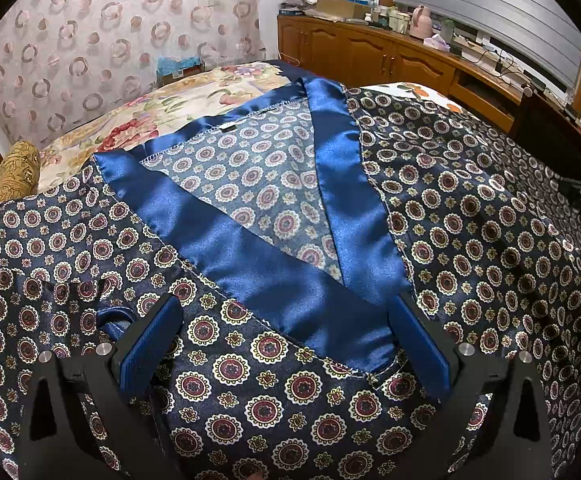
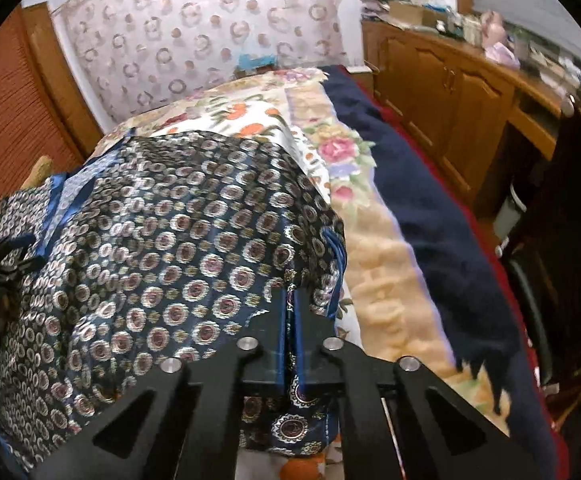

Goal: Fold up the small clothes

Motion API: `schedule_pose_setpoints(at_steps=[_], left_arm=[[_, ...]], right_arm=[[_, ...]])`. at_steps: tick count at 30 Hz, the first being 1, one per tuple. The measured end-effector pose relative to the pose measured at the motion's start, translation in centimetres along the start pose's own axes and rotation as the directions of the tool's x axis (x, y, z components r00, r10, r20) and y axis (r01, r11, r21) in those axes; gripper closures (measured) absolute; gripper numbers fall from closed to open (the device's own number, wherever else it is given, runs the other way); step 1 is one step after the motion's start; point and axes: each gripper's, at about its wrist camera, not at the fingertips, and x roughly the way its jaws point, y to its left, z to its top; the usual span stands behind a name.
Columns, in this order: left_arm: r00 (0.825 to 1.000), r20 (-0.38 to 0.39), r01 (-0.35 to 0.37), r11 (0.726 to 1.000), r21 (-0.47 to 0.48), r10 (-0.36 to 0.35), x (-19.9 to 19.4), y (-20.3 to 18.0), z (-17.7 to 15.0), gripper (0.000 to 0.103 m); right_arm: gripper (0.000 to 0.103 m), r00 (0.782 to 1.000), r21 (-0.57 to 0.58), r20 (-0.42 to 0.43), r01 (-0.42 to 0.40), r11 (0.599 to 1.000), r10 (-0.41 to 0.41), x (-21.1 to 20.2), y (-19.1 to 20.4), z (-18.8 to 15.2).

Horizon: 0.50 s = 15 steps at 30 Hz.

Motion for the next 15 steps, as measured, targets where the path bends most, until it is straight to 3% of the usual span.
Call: schedule_pose_setpoints(at_steps=[4,9,15], left_arm=[[1.0,0.0,-0.001,1.0,-0.001,0.001,0.0,0.0,0.0,0.0],[1.0,0.0,-0.001,1.0,-0.002,0.001,0.0,0.0,0.0,0.0],[1.0,0.003,-0.015,1.0,-0.009,0.015,-0.5,0.2,0.0,0.0]], right_arm=[[0.101,0.998,-0.049,0.056,-0.019,0.999,0.022,-1.4,2.0,1.2],[0.101,0.984,-0.134,0.137,-0.093,0.987,0.111,-2.7,6.4,3.6],[0.101,0.967,-0.25,0.116,-0.195,0.948,0.229,-1.5,11.8,4.4]])
